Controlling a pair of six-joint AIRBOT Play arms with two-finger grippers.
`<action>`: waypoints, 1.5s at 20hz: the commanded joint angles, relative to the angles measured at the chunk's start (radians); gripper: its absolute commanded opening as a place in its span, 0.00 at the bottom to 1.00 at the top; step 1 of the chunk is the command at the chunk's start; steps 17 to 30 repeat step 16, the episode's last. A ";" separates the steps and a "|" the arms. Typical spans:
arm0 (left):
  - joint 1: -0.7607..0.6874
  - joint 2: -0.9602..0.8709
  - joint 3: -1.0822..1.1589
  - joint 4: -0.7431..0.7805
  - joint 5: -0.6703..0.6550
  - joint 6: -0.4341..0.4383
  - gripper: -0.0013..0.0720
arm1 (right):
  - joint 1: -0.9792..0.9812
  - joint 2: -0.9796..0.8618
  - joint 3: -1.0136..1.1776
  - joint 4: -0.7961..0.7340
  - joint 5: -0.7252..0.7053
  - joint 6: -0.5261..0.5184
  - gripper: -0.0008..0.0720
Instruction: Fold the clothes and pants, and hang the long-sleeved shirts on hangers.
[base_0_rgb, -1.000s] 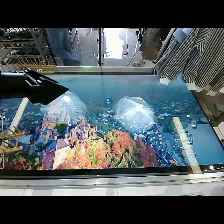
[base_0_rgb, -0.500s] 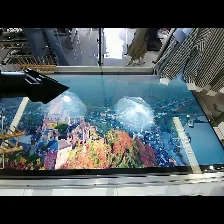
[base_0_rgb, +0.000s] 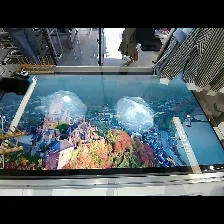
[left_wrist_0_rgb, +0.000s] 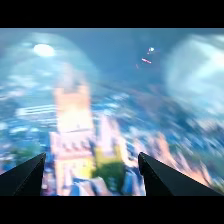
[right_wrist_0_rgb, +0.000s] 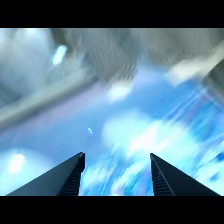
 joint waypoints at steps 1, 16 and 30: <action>0.010 0.000 0.000 0.253 0.087 -0.228 0.87 | 0.446 -0.014 -0.218 -0.257 -0.075 -0.083 0.65; 0.010 0.000 0.000 0.253 0.087 -0.228 0.87 | 0.609 -0.005 -0.244 -0.478 -1.088 -0.087 0.65; 0.010 0.000 0.000 0.253 0.087 -0.228 0.87 | 0.609 -0.005 -0.244 -0.478 -1.088 -0.087 0.65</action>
